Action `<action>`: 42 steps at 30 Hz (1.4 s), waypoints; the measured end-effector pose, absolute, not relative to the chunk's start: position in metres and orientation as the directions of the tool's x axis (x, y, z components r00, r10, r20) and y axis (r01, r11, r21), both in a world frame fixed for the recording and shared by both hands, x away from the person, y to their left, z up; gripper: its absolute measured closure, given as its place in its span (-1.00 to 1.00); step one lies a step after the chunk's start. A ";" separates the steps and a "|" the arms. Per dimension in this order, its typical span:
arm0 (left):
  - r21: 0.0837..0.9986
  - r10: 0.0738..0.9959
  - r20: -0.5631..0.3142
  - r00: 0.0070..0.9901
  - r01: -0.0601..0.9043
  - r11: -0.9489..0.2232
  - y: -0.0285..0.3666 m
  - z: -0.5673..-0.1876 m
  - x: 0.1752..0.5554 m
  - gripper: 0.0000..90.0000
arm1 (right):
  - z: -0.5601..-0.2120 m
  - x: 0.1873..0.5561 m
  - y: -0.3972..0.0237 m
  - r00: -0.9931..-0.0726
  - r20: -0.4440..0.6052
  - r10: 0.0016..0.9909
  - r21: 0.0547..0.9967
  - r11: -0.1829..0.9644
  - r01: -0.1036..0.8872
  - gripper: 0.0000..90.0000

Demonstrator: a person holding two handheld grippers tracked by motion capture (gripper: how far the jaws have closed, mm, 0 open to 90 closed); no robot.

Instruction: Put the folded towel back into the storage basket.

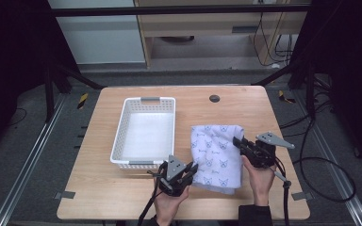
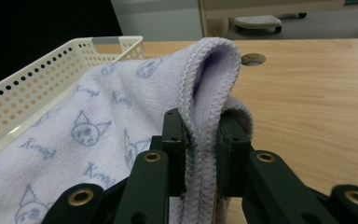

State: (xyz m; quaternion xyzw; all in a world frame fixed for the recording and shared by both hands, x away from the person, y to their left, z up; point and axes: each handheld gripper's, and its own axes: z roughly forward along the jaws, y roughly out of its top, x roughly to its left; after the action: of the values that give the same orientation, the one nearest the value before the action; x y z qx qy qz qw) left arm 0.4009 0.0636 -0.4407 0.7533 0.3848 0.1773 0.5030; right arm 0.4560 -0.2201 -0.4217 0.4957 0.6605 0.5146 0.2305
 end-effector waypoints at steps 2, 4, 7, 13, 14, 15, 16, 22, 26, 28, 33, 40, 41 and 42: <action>0.896 0.757 -0.115 0.644 0.396 -0.200 0.065 -0.438 0.401 0.78 | -0.417 0.455 -0.219 -0.403 0.195 0.894 0.911 -0.013 0.412 0.70; 0.898 0.756 -0.112 0.645 0.392 -0.202 0.065 -0.435 0.400 0.78 | -0.413 0.454 -0.216 -0.405 0.189 0.894 0.914 -0.010 0.406 0.70; 0.901 0.756 -0.109 0.645 0.386 -0.200 0.066 -0.431 0.401 0.78 | -0.410 0.454 -0.214 -0.412 0.181 0.893 0.916 0.000 0.401 0.70; 0.906 0.760 -0.105 0.642 0.377 -0.194 0.071 -0.423 0.402 0.78 | -0.398 0.455 -0.208 -0.418 0.164 0.894 0.924 0.010 0.383 0.69; 0.906 0.760 -0.105 0.642 0.377 -0.194 0.071 -0.423 0.402 0.78 | -0.397 0.455 -0.207 -0.418 0.161 0.894 0.925 0.011 0.381 0.70; 0.907 0.759 -0.105 0.642 0.374 -0.192 0.071 -0.421 0.402 0.78 | -0.397 0.455 -0.207 -0.418 0.161 0.894 0.925 0.011 0.381 0.70; 0.909 0.760 -0.104 0.642 0.372 -0.189 0.072 -0.419 0.403 0.78 | -0.394 0.455 -0.206 -0.421 0.158 0.893 0.927 0.013 0.376 0.70; 0.915 0.760 -0.096 0.643 0.358 -0.188 0.074 -0.409 0.405 0.78 | -0.384 0.456 -0.203 -0.420 0.152 0.894 0.932 0.012 0.362 0.70; 0.917 0.761 -0.096 0.641 0.354 -0.182 0.077 -0.402 0.407 0.78 | -0.377 0.457 -0.200 -0.421 0.142 0.896 0.937 0.015 0.349 0.70; 0.919 0.762 -0.093 0.640 0.350 -0.181 0.079 -0.397 0.408 0.78 | -0.374 0.459 -0.198 -0.421 0.141 0.896 0.938 0.015 0.346 0.70; 0.924 0.764 -0.090 0.640 0.339 -0.175 0.085 -0.387 0.411 0.78 | -0.363 0.460 -0.194 -0.429 0.140 0.892 0.946 0.008 0.325 0.70; 0.933 0.752 -0.093 0.652 0.320 -0.162 0.092 -0.374 0.413 0.78 | -0.352 0.459 -0.189 -0.430 0.129 0.893 0.953 0.008 0.303 0.70; 0.934 0.753 -0.086 0.652 0.315 -0.166 0.093 -0.371 0.413 0.78 | -0.351 0.459 -0.188 -0.431 0.129 0.893 0.954 0.007 0.299 0.70; 0.935 0.754 -0.084 0.651 0.314 -0.167 0.094 -0.369 0.413 0.78 | -0.348 0.459 -0.188 -0.434 0.134 0.891 0.956 -0.001 0.293 0.70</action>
State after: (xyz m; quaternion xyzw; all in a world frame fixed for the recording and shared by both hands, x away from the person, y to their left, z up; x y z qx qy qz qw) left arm 0.4132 0.0939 -0.3693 0.7354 0.3631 0.2066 0.5336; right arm 0.4594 -0.1876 -0.3477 0.4547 0.6508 0.5418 0.2759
